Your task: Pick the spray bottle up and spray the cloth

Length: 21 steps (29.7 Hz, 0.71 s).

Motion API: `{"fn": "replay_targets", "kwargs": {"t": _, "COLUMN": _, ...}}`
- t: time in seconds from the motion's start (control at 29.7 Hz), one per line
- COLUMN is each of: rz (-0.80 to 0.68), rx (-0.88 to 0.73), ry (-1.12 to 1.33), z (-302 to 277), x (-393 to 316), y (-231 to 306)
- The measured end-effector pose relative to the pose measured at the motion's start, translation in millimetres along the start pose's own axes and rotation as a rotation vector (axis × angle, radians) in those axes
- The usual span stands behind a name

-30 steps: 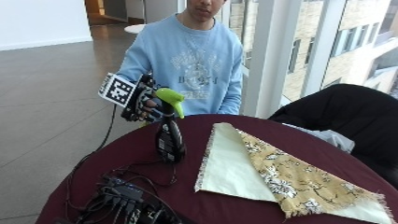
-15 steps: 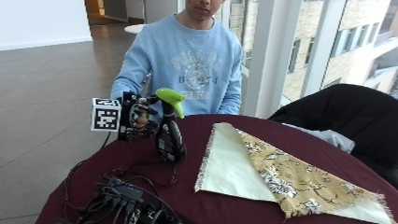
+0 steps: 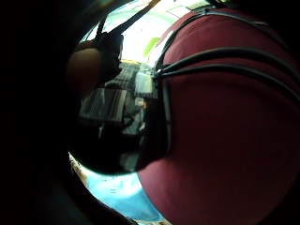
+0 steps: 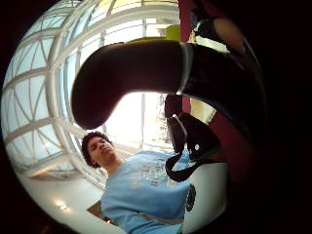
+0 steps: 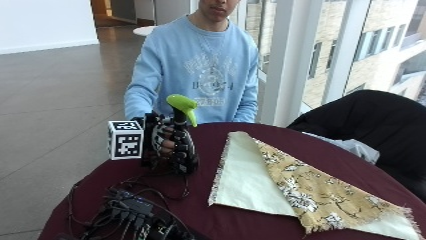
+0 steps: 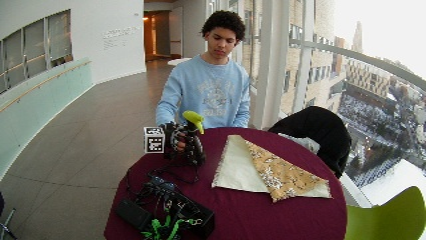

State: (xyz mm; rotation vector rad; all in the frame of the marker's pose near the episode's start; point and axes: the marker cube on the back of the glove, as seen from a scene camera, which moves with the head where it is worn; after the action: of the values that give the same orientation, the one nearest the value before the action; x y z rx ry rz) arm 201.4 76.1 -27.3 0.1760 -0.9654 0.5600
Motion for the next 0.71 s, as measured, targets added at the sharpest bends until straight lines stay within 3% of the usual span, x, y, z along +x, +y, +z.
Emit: {"fn": "replay_targets", "kwargs": {"t": 0.71, "rz": -0.064, "rx": 0.102, "ry": 0.208, "z": 7.2, "x": -9.1, "y": -26.3}}
